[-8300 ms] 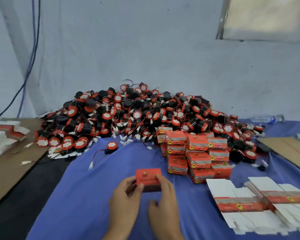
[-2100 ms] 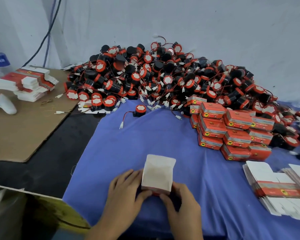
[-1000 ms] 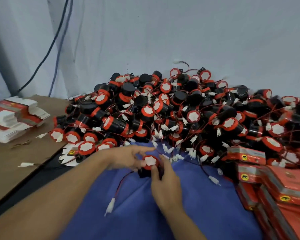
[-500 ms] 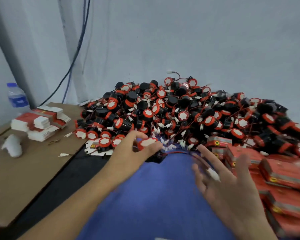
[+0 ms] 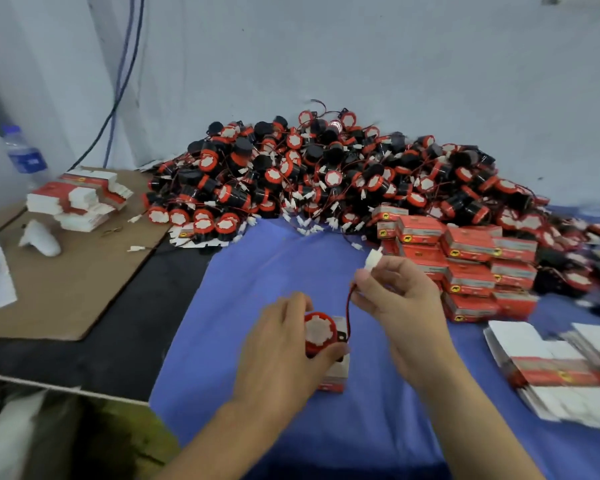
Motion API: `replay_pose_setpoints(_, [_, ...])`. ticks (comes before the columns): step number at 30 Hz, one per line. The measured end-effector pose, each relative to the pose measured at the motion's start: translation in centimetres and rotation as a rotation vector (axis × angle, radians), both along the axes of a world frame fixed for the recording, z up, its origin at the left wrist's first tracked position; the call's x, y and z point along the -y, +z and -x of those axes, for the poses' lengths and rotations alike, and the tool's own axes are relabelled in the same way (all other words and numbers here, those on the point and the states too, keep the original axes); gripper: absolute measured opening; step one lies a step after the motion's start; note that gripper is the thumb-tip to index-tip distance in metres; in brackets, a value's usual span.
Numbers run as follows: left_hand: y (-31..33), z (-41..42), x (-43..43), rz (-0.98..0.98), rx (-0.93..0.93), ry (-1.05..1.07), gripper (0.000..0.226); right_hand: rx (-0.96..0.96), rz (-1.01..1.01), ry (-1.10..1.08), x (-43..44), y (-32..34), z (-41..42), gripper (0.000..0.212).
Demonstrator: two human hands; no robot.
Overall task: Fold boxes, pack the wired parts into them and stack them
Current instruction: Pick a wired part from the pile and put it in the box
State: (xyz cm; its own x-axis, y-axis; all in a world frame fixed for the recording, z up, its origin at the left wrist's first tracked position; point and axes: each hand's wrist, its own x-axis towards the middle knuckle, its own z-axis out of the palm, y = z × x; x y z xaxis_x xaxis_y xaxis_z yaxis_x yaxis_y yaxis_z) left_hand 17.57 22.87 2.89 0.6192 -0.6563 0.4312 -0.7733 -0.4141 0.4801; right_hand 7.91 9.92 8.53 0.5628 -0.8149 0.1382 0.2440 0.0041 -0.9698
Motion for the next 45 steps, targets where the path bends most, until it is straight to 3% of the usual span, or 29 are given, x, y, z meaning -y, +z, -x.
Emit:
replay_pose_setpoints(6, [-3.7, -0.1, 0.6, -0.135, 0.376, -0.001, 0.046, -0.406, 0.45, -0.045, -0.7, -2.7, -1.3, 0.02])
replay_pose_setpoints(9, [-5.2, 0.7, 0.4, -0.229, 0.449, 0.0, 0.043, -0.456, 0.624, -0.026, -0.9, -4.0, -1.1, 0.027])
replay_pose_setpoints(11, [-6.5, 1.2, 0.2, -0.265, 0.474, 0.035, 0.04, -0.481, 0.726, -0.003, -0.9, -4.5, -1.1, 0.021])
replay_pose_setpoints(15, [-8.1, 1.7, 0.0, -0.216, 0.53, 0.051, 0.041, -0.56, 0.957, -0.035, -1.6, -5.1, -0.7, 0.015])
replay_pose_setpoints(18, [-8.0, 1.8, -0.1, -0.204, 0.536, 0.006, 0.051, -0.583, 0.95, -0.01, -2.5, -5.7, -0.7, 0.018])
replay_pose_setpoints(23, [-7.9, 2.1, 0.0, -0.065, 0.343, -0.03, 0.037, -0.617, 0.835, 0.002, -2.9, -6.5, -1.9, 0.016])
replay_pose_setpoints(34, [-9.8, 1.7, -1.1, -0.085, 0.23, -0.029, 0.043, -0.983, 1.09, 0.189, -2.2, -7.3, -3.4, 0.005])
replay_pose_setpoints(37, [-10.8, 1.4, -0.9, -0.081, 0.146, -0.051, 0.065, -0.96, 1.146, 0.307, -1.6, -7.2, -2.9, 0.002])
replay_pose_setpoints(40, [-11.4, 1.2, -0.9, -0.057, 0.137, -0.086, 0.092, -0.987, 1.176, 0.415, -0.5, -6.8, -2.6, 0.016])
replay_pose_setpoints(45, [-11.1, 1.2, -1.3, -0.025, 0.143, -0.107, 0.101, -0.985, 1.272, 0.246, 0.0, -7.5, -2.5, 0.01])
